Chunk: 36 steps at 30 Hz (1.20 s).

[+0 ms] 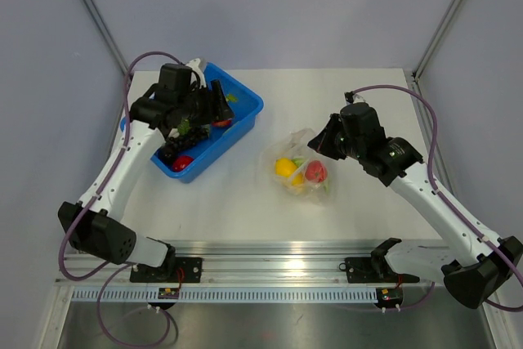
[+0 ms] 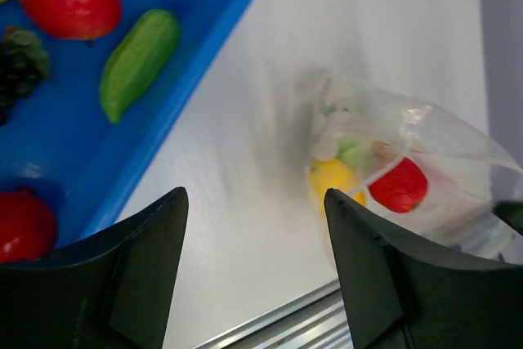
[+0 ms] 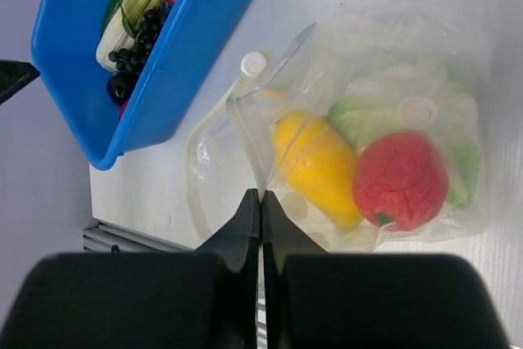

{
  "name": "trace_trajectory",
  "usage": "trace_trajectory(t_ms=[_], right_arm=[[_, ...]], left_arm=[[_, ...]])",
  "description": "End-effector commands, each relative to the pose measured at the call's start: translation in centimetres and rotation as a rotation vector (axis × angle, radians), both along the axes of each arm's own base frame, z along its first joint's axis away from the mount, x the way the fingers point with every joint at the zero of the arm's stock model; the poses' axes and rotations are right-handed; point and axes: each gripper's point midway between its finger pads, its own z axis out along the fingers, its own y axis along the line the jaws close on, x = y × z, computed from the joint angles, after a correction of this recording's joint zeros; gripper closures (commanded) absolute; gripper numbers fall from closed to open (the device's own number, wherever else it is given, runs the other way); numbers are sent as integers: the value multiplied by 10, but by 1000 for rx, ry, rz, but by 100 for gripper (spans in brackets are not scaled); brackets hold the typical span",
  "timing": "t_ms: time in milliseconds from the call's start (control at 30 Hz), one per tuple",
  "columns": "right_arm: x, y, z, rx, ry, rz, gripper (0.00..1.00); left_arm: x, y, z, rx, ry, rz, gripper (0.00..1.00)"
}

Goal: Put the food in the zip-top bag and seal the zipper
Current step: Pick up the fake fruit from the bin.

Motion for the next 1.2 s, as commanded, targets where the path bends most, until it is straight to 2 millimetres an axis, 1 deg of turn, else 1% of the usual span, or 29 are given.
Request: trace_trajectory(t_ms=[0, 33, 67, 100, 133, 200, 233, 300, 333, 367, 400, 433, 533, 567, 667, 700, 800, 900, 933, 1000, 1033, 1067, 1167], right_arm=[[3, 3, 7, 9, -39, 4, 100], [3, 2, 7, 9, -38, 4, 100], [2, 3, 7, 9, -35, 6, 100], [2, 2, 7, 10, -39, 7, 100], [2, 2, 6, 9, -35, 6, 100], [0, 1, 7, 10, -36, 4, 100], [0, 1, 7, 9, -37, 5, 100], [1, 1, 7, 5, -36, 5, 100], [1, 1, 8, 2, -41, 7, 100], [2, 1, 7, -2, -39, 6, 100], [3, 2, 8, -2, -40, 7, 100], [4, 2, 8, -2, -42, 6, 100], [6, 4, 7, -5, -38, 11, 100], [7, 4, 8, -5, -42, 11, 100], [10, 6, 6, -16, -41, 20, 100], [10, 7, 5, -20, -37, 23, 100], [13, 11, 6, -21, -37, 37, 100], [16, 14, 8, -26, -38, 48, 100], [16, 14, 10, -25, -45, 49, 100], [17, 16, 9, -25, -41, 55, 100], [17, 17, 8, -26, -40, 59, 100], [17, 17, 8, -24, -39, 61, 100], [18, 19, 7, -20, -36, 63, 100]], left_arm=[[30, 59, -26, 147, 1, 227, 30], [37, 77, -32, 161, 20, 283, 31], [41, 87, -39, 178, 35, 326, 32], [46, 96, -52, 202, 65, 358, 31], [49, 114, -61, 262, 73, 427, 29], [52, 131, -73, 343, 90, 482, 24], [57, 145, -83, 419, 105, 528, 23], [59, 159, -94, 494, 134, 554, 20], [63, 168, -109, 518, 180, 568, 18], [65, 172, -111, 515, 197, 579, 16], [67, 174, -118, 516, 221, 585, 16], [69, 181, -129, 517, 251, 601, 16], [72, 187, -145, 504, 295, 628, 16], [72, 187, -156, 503, 322, 632, 15], [70, 189, -171, 504, 358, 671, 14], [69, 189, -179, 501, 379, 679, 14], [72, 187, -193, 426, 418, 727, 15], [78, 185, -200, 371, 421, 786, 15], [83, 184, -201, 347, 408, 807, 15], [86, 184, -205, 338, 425, 837, 15], [87, 185, -211, 346, 443, 851, 14], [89, 185, -211, 333, 447, 880, 13], [92, 186, -221, 307, 447, 943, 11]])
